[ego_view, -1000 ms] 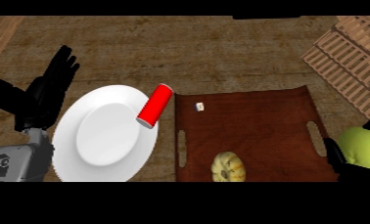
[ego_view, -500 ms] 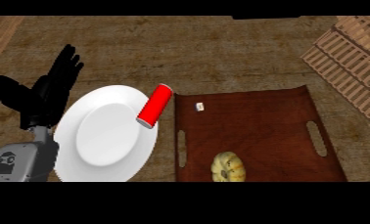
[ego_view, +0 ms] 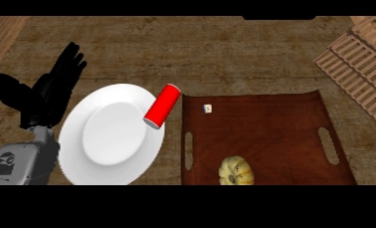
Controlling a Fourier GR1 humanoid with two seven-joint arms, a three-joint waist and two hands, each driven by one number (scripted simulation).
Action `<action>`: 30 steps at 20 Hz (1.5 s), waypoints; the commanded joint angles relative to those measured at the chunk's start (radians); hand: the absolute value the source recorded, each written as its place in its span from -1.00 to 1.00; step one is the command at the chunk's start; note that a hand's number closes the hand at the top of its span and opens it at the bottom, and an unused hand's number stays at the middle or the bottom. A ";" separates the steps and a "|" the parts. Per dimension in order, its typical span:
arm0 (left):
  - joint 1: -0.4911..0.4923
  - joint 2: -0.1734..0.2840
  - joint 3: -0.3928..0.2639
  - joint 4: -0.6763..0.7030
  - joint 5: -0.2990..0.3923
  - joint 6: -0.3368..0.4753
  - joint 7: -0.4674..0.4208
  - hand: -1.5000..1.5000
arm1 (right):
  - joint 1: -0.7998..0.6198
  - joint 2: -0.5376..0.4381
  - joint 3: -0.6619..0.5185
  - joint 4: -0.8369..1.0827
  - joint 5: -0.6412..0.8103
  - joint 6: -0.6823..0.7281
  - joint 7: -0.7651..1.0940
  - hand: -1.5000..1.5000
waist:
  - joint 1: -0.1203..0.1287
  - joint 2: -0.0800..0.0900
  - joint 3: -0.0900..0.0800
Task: Pick the pear from the tray and place it in the tiered shelf
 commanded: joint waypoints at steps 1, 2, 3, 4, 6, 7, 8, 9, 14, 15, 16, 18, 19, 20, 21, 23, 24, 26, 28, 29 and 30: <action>-0.018 0.010 0.026 0.087 0.005 -0.038 -0.064 0.00 | 0.025 -0.054 -0.002 0.216 0.080 -0.001 -0.229 1.00 | 0.006 0.005 0.000; 0.024 0.001 0.017 0.019 0.019 -0.057 -0.051 0.00 | -0.011 -0.084 0.000 0.204 0.035 -0.001 -0.155 1.00 | 0.008 0.001 0.000; -0.038 -0.001 0.015 0.034 0.007 -0.024 0.004 0.00 | -0.025 -0.119 0.007 0.310 0.065 -0.010 -0.229 1.00 | 0.009 0.003 0.000; -0.039 -0.007 0.005 -0.001 -0.022 0.007 0.017 0.00 | 0.002 -0.116 -0.007 0.304 0.060 0.003 -0.243 1.00 | 0.006 0.001 0.000; 0.009 -0.014 0.015 -0.008 -0.004 -0.020 -0.012 0.00 | 0.013 -0.118 0.007 0.359 0.085 -0.014 -0.319 1.00 | 0.007 0.001 0.000; -0.025 -0.010 0.023 0.056 -0.010 -0.032 -0.041 0.00 | -0.004 -0.141 0.036 0.403 0.111 -0.028 -0.349 1.00 | 0.007 0.003 0.000; -0.026 -0.024 0.006 0.025 -0.028 -0.007 -0.015 0.00 | -0.048 -0.159 0.049 0.457 0.115 -0.064 -0.343 1.00 | 0.010 0.003 0.000; -0.006 -0.058 -0.030 -0.035 -0.048 0.035 0.034 0.00 | -0.027 -0.216 0.019 0.511 0.099 -0.006 -0.382 1.00 | 0.010 0.002 0.000; -0.036 -0.040 -0.001 0.053 -0.047 0.001 -0.042 0.00 | -0.080 -0.117 0.065 0.568 0.199 -0.263 -0.357 -1.00 | 0.009 0.003 0.000; -0.065 -0.011 0.036 0.062 0.000 -0.033 -0.018 0.00 | -0.142 -0.177 0.070 0.669 0.198 -0.273 -0.397 -1.00 | 0.016 0.005 0.000; 0.019 -0.027 0.004 -0.014 -0.006 -0.038 -0.008 0.00 | -0.169 -0.145 0.098 0.668 0.216 -0.328 -0.413 -1.00 | 0.026 0.004 0.001; -0.013 -0.008 0.035 0.024 0.014 -0.058 -0.020 0.00 | -0.226 -0.191 0.085 0.776 0.190 -0.330 -0.466 -1.00 | 0.025 0.005 0.001; 0.002 -0.003 0.022 0.007 -0.009 -0.052 -0.020 0.00 | -0.241 -0.214 0.053 0.797 0.163 -0.324 -0.470 -1.00 | 0.024 0.004 0.001; -0.019 -0.049 -0.010 0.067 -0.058 -0.010 -0.059 0.00 | -0.228 -0.210 0.053 0.822 0.155 -0.317 -0.522 -1.00 | 0.014 0.005 0.001; 0.022 -0.064 -0.025 -0.015 -0.044 -0.010 -0.028 0.00 | -0.246 -0.263 0.046 0.852 0.135 -0.283 -0.504 -1.00 | 0.017 0.003 0.000; 0.004 -0.024 0.018 0.041 -0.015 -0.050 -0.036 0.00 | -0.318 -0.300 0.057 0.958 0.135 -0.305 -0.535 -1.00 | 0.023 0.006 0.001; -0.007 -0.014 0.020 -0.020 -0.021 -0.033 0.011 0.00 | -0.320 -0.323 0.071 0.966 0.131 -0.292 -0.529 -1.00 | 0.020 0.004 0.000; -0.007 -0.022 0.021 -0.034 -0.012 -0.027 0.040 0.00 | -0.295 -0.387 0.065 1.075 0.126 -0.215 -0.589 -1.00 | 0.020 0.005 0.001; 0.026 -0.043 0.008 -0.030 -0.021 -0.029 -0.020 0.00 | -0.298 -0.431 0.063 1.080 0.079 -0.049 -0.508 -1.00 | 0.018 0.003 0.001; -0.018 -0.023 0.025 0.050 -0.032 -0.037 -0.047 0.00 | -0.288 -0.460 0.063 1.127 0.078 0.004 -0.502 -1.00 | 0.010 0.007 0.001; -0.028 -0.011 0.024 -0.001 -0.020 -0.034 0.033 0.00 | -0.268 -0.450 0.061 1.139 0.070 0.032 -0.494 -1.00 | 0.010 0.003 0.001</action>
